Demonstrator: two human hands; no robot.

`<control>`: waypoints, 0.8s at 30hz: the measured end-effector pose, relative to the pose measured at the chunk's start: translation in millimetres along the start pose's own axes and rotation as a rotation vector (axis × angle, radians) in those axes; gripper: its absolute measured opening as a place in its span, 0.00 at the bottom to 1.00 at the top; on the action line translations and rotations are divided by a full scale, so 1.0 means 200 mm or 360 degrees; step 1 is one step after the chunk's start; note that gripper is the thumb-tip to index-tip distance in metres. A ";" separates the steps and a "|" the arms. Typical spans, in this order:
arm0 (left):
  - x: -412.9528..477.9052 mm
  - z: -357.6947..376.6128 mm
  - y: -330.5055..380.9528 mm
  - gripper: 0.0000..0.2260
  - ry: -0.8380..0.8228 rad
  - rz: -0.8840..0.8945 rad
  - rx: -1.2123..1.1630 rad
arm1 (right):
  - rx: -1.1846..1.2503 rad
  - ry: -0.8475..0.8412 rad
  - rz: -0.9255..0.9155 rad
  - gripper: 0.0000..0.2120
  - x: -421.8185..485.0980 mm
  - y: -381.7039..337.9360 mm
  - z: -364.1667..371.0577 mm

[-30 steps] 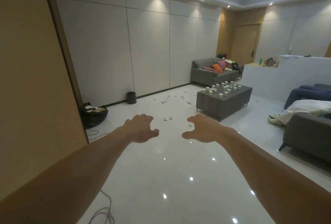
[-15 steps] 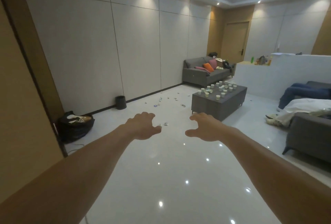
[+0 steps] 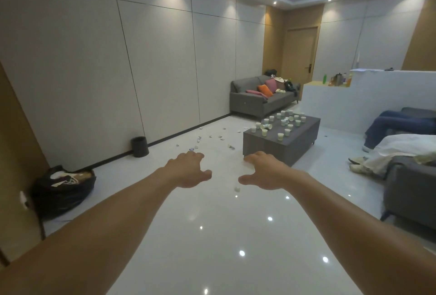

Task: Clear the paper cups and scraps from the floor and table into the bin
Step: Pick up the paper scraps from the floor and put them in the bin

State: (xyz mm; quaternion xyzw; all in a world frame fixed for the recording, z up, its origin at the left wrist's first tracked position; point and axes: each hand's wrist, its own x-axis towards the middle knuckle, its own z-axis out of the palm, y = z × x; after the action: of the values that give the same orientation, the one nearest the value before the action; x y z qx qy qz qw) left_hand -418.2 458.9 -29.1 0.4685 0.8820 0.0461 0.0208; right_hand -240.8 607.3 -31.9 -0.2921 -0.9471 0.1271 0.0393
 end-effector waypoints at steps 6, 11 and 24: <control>0.58 0.05 0.06 0.31 -0.0033 0.0039 0.0041 | 0.0032 0.0016 -0.0001 0.37 0.55 0.26 -0.07; 1.14 0.10 0.00 0.31 -0.0027 0.0055 0.0026 | 0.0032 0.0009 -0.0011 0.37 1.08 0.39 -0.03; 2.66 0.07 -0.42 0.32 -0.0026 0.0113 -0.0016 | 0.0087 0.0049 0.0067 0.36 2.52 0.55 -0.09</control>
State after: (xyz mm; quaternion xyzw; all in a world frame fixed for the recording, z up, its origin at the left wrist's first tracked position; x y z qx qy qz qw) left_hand -784.3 854.8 -47.7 0.4998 0.8644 0.0475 0.0287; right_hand -594.4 982.9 -43.4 -0.3128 -0.9362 0.1492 0.0592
